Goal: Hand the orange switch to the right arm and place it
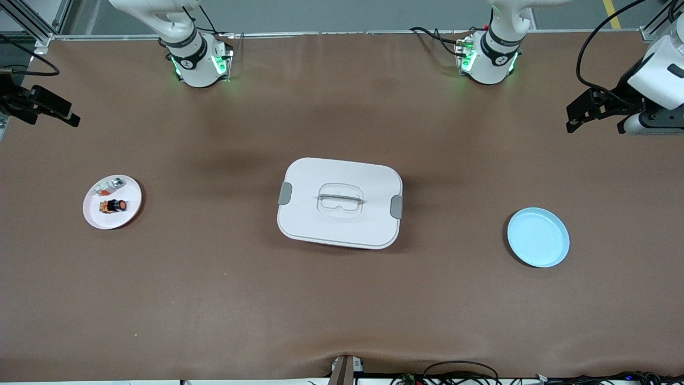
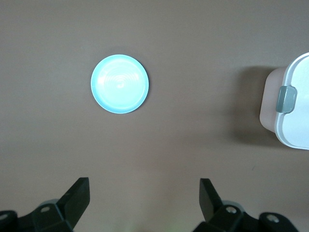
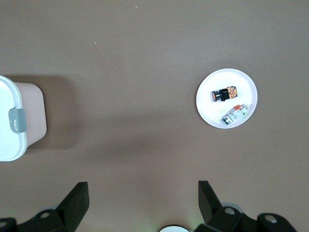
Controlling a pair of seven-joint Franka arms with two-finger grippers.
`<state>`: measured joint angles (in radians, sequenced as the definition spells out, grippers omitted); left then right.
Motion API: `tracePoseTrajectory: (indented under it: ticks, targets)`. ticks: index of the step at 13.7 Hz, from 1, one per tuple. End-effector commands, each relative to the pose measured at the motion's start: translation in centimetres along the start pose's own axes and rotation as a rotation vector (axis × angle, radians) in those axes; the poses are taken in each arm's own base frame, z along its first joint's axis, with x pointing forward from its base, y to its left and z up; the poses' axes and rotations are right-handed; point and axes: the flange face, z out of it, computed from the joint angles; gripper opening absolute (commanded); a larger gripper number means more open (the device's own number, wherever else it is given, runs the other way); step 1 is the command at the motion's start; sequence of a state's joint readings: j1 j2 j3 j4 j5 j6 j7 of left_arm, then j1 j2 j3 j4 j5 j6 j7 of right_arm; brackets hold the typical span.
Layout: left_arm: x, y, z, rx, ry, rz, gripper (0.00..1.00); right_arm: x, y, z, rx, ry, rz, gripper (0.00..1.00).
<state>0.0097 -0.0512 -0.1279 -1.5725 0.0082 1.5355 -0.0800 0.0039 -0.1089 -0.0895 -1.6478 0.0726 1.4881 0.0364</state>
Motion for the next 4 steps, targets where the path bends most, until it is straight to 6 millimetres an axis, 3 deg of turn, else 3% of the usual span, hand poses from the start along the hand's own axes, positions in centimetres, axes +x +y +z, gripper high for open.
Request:
tracePoseTrajectory:
  ticks: [1,4]
  targets:
    - [0.21,-0.17,-0.98,-0.018,0.018,0.015,1.0,-0.47,-0.3,-0.17,0.004,0.013,0.002,1.0]
    - [0.18,-0.18,-1.03,-0.018,0.017,0.013,1.0,-0.37,-0.25,-0.2,-0.001,0.018,0.001,1.0]
